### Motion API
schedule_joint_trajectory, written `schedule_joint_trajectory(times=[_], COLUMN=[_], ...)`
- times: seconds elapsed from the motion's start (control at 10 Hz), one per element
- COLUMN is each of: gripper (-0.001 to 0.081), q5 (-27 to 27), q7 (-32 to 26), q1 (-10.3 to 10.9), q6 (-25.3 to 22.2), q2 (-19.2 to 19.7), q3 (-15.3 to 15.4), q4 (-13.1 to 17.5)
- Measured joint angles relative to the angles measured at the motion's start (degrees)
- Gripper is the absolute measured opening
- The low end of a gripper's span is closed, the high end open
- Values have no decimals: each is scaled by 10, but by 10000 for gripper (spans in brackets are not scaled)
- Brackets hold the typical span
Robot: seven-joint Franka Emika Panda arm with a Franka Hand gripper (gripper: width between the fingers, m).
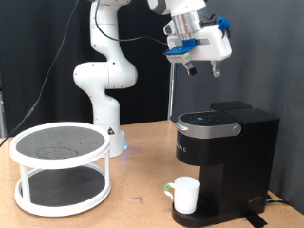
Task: Make a cup of coffee with the keurig machine
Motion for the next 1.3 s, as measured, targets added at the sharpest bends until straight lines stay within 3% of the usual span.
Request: schedule_joint_trajectory(times=[0.4,1.3], gripper=[806,806], q5=[-32,-55], q7=[24,31], q1=[0,0], q6=[44,131], q2=[11,14], q3=[14,27], q4=[-11,-84])
